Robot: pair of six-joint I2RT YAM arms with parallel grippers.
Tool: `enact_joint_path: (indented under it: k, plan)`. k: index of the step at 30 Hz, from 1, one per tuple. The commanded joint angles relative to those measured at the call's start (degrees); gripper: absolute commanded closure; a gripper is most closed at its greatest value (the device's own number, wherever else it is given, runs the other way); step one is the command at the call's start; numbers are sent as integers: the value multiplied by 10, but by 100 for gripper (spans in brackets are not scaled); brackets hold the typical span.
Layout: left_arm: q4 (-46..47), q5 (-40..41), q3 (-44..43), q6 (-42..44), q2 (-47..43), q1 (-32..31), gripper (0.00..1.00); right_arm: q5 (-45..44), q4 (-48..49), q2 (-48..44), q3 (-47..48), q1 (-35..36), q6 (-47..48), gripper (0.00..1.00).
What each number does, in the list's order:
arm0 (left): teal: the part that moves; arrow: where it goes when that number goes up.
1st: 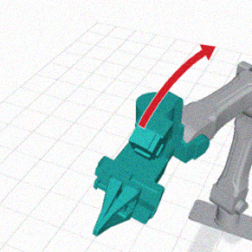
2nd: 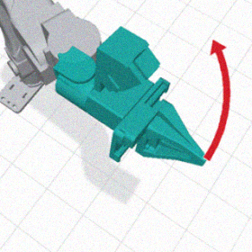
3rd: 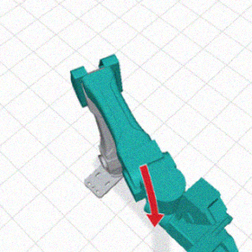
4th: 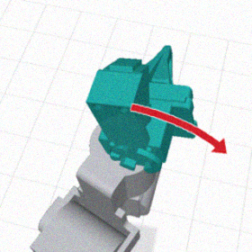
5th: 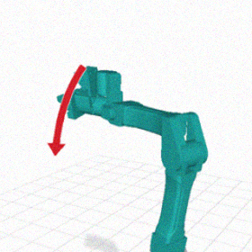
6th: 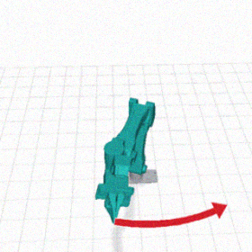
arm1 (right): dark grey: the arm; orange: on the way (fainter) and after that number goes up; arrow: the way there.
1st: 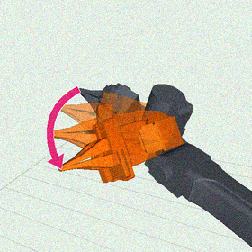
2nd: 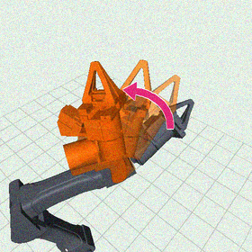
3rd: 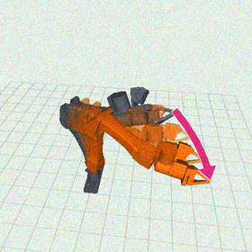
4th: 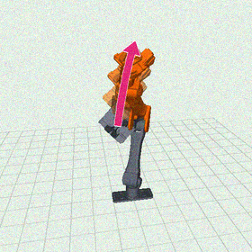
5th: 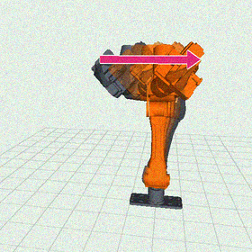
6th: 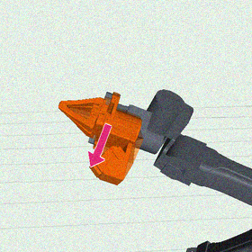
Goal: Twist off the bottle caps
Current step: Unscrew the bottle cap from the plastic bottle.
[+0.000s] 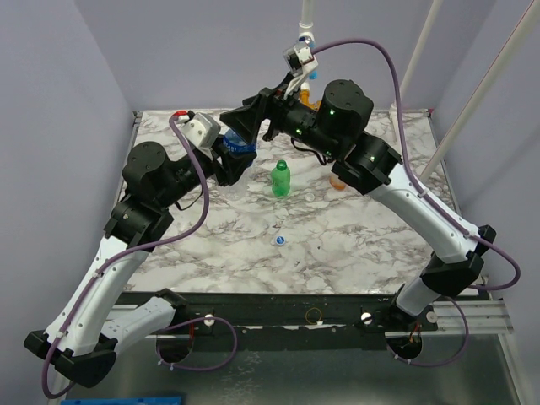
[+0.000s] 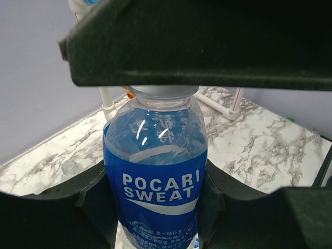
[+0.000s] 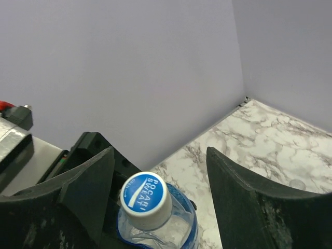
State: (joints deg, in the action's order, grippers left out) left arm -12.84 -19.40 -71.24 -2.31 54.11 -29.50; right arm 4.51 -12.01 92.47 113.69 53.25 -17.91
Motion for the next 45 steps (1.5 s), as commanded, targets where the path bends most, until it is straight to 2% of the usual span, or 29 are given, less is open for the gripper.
enact_joint_path:
  k: [1,3,6,14,17,20,24,27,30,32,36,38,39,40,42,43,45]
  plan:
    - [21,26,3,4,-8,-1,88,-27,-28,9,24,4,4,27]
    - [21,25,4,3,-9,-1,88,-28,-28,10,23,4,3,31]
    - [21,17,6,0,-11,-1,89,-28,-29,12,25,4,-1,46]
    - [20,-20,8,-12,-15,-1,89,-10,0,-8,10,4,1,99]
    - [20,-59,0,-33,-13,-1,89,16,6,-15,9,3,3,99]
    - [20,-132,-19,-77,-9,2,90,87,23,-31,5,3,9,99]
    - [23,-267,-63,-168,9,9,90,250,46,-47,6,-4,10,99]
    - [37,-362,-99,-239,24,12,90,427,74,-55,3,-13,-4,99]
    - [58,-414,-124,-291,35,12,90,586,136,-48,0,-17,-52,100]
    - [67,-426,-134,-304,38,13,91,655,177,-39,-1,-18,-87,100]
    - [73,-439,-137,-306,37,14,92,710,221,-31,-4,-23,-120,99]
    - [73,-438,-130,-297,32,15,92,692,199,-32,3,-29,-104,99]
    - [72,-435,-125,-287,29,16,92,664,171,-36,8,-31,-78,99]
    - [68,-430,-121,-275,27,18,92,594,130,-41,14,-31,-44,84]
    - [55,-407,-115,-244,23,19,92,443,61,-54,18,-32,7,39]
    - [46,-391,-111,-224,20,19,92,352,41,-63,15,-31,26,26]
    - [27,-347,-102,-179,14,20,92,232,38,-80,-2,-32,32,17]
